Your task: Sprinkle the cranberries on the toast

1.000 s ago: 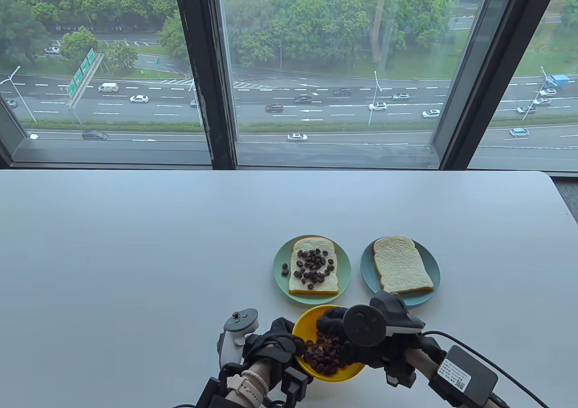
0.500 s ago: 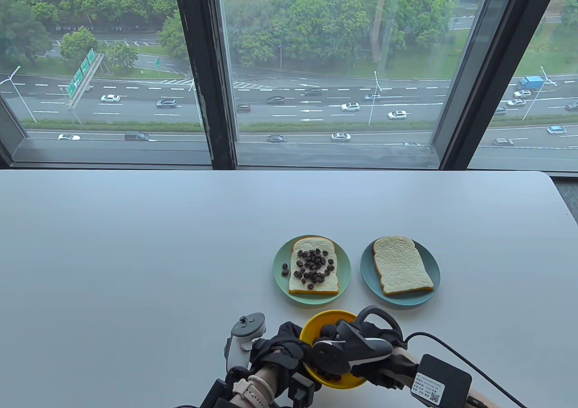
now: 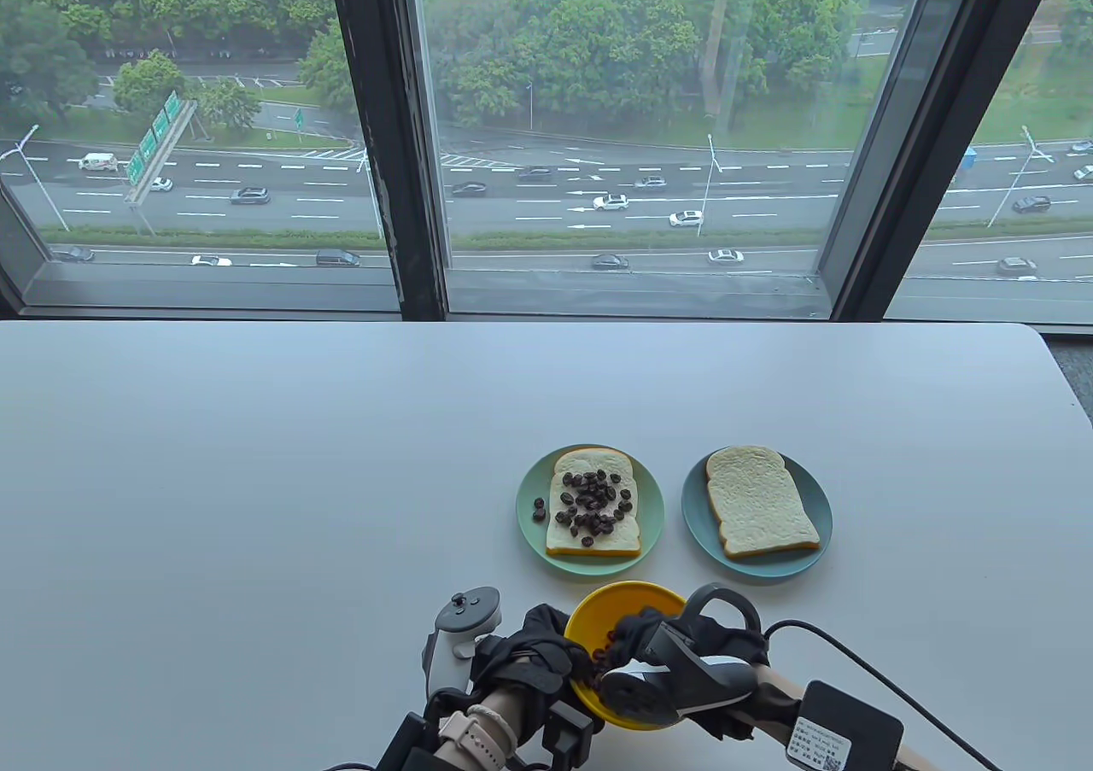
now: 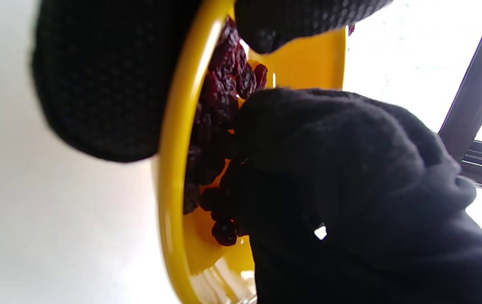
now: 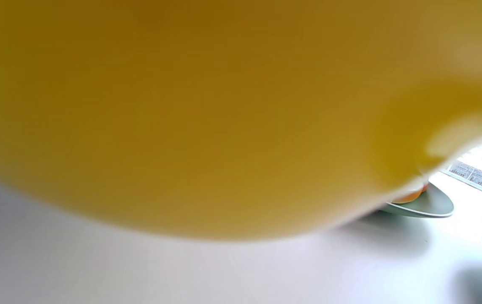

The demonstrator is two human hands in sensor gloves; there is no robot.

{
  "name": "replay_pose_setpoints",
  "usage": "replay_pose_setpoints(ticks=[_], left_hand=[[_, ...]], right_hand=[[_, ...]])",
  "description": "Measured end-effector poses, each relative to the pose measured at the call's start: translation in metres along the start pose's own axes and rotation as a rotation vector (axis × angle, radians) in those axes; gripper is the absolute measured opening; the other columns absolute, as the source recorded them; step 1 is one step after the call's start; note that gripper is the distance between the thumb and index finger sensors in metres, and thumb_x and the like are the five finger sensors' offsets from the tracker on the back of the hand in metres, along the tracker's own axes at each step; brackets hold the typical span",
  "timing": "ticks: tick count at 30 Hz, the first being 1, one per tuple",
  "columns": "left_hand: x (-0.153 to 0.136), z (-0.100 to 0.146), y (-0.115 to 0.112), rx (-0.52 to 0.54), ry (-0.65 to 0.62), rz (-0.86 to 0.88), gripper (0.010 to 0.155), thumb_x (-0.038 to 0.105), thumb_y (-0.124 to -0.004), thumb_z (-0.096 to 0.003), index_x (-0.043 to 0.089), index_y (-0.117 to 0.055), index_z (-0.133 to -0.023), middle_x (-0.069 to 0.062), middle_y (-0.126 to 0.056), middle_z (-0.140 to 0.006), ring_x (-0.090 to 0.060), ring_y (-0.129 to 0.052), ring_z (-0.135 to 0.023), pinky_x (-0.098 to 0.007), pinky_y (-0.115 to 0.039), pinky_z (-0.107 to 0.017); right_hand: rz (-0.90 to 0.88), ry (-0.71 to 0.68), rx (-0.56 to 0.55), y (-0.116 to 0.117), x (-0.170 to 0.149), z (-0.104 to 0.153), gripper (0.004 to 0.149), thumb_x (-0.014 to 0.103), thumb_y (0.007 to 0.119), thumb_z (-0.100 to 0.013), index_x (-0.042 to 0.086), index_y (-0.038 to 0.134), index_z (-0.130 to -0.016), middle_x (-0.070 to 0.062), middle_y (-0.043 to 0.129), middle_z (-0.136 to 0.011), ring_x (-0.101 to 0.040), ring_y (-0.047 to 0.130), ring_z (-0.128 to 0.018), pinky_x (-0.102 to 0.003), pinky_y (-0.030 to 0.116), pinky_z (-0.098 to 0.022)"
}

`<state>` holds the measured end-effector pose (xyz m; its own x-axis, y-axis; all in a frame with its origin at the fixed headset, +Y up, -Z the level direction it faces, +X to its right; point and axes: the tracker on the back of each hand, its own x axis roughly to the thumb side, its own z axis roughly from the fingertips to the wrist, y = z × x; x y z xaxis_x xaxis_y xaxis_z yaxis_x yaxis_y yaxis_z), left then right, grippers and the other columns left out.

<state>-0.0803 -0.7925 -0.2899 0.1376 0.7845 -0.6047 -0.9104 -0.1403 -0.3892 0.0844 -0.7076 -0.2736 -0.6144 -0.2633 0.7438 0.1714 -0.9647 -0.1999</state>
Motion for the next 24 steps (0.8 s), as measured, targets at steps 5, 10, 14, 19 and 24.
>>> replay_pose_setpoints(ticks=[5,10,14,19,24], left_hand=[[0.000,0.001,0.000,-0.002,0.007,-0.003,0.053,0.018,-0.075,-0.0430,0.023,-0.044,-0.085,-0.018,-0.062,-0.071,-0.037,-0.077,-0.044,-0.038,-0.099,-0.019],[0.000,0.001,-0.002,-0.012,0.009,-0.009,0.053,0.018,-0.075,-0.0430,0.023,-0.044,-0.085,-0.018,-0.062,-0.071,-0.037,-0.077,-0.044,-0.038,-0.098,-0.019],[-0.001,0.000,-0.002,-0.016,0.007,-0.010,0.053,0.018,-0.075,-0.0430,0.023,-0.044,-0.085,-0.018,-0.062,-0.071,-0.037,-0.077,-0.044,-0.038,-0.099,-0.019],[0.000,-0.001,-0.001,-0.021,0.006,-0.011,0.053,0.018,-0.075,-0.0430,0.023,-0.044,-0.085,-0.018,-0.062,-0.071,-0.037,-0.077,-0.044,-0.038,-0.099,-0.018],[0.000,-0.002,-0.001,-0.026,0.004,-0.008,0.053,0.019,-0.075,-0.0430,0.023,-0.044,-0.085,-0.018,-0.062,-0.071,-0.037,-0.078,-0.044,-0.038,-0.099,-0.018]], right_hand=[[-0.087,0.031,-0.033,-0.010,-0.011,0.004,0.039,0.031,0.092,-0.023,0.038,0.084,-0.061,0.005,0.088,-0.071,-0.012,0.100,-0.045,-0.006,0.097,-0.021],[-0.150,0.089,-0.073,-0.022,-0.031,0.006,0.039,0.031,0.092,-0.023,0.038,0.084,-0.060,0.005,0.088,-0.070,-0.012,0.100,-0.045,-0.006,0.097,-0.021],[-0.198,0.209,-0.083,-0.026,-0.070,0.004,0.039,0.031,0.092,-0.023,0.038,0.084,-0.061,0.005,0.088,-0.071,-0.012,0.100,-0.045,-0.006,0.097,-0.021],[-0.224,0.499,-0.054,0.003,-0.153,-0.001,0.039,0.031,0.091,-0.023,0.038,0.084,-0.061,0.005,0.088,-0.071,-0.012,0.100,-0.045,-0.006,0.097,-0.021],[-0.352,0.747,0.018,0.059,-0.210,0.000,0.039,0.031,0.091,-0.024,0.038,0.083,-0.062,0.006,0.087,-0.072,-0.012,0.099,-0.046,-0.006,0.097,-0.022]])
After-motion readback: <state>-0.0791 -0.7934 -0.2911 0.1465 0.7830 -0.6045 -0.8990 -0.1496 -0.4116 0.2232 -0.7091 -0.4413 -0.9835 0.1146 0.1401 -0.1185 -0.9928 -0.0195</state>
